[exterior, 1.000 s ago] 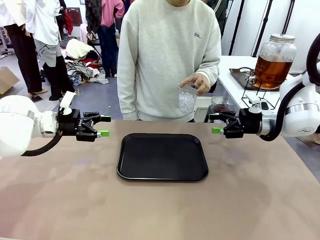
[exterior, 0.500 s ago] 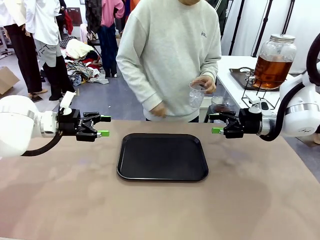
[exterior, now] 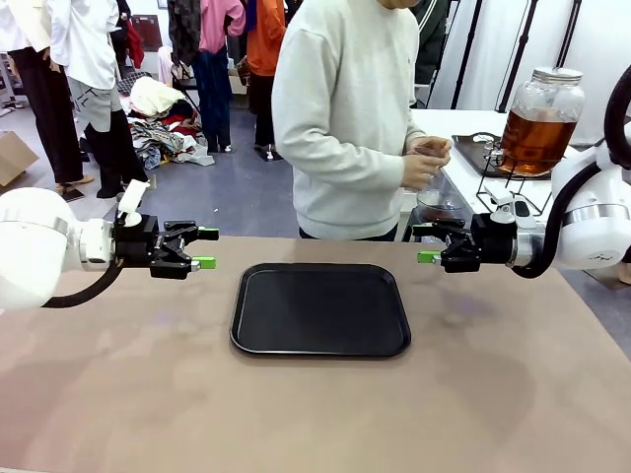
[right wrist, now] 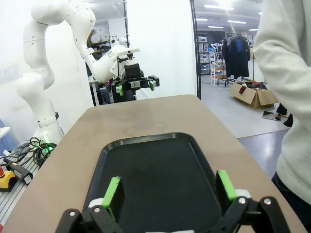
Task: Pour the drink into the iced cup.
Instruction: Open the gripper to release the iced cup you were holding.
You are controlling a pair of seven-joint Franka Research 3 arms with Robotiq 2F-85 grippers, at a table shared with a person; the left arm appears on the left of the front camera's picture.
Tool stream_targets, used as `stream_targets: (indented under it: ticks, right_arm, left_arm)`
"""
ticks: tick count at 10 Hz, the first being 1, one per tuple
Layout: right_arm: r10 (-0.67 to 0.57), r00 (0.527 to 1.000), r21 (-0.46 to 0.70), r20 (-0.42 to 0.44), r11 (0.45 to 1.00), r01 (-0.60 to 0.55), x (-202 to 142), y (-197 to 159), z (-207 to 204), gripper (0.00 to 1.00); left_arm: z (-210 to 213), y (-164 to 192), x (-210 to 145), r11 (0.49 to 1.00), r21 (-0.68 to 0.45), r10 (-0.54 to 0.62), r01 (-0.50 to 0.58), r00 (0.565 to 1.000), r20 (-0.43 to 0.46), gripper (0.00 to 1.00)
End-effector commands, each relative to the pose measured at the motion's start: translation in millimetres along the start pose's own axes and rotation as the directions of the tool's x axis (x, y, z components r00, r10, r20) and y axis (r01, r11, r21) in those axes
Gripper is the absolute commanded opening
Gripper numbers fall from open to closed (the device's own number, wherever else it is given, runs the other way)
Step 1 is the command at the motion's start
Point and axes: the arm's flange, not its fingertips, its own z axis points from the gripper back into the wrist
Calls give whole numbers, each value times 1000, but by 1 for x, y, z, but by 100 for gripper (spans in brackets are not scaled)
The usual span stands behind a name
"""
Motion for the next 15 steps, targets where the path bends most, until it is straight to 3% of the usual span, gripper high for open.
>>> stream_targets:
  ticks: [1,15]
  right_arm:
    - [3,1000,0,0,1000,-3,1,0,0,100]
    - [3,1000,0,0,1000,-3,1,0,0,100]
  left_arm:
    - [-2,0,1,1000,7,-4,4,1000,7,100]
    - [-2,0,1,1000,7,-4,4,1000,7,100]
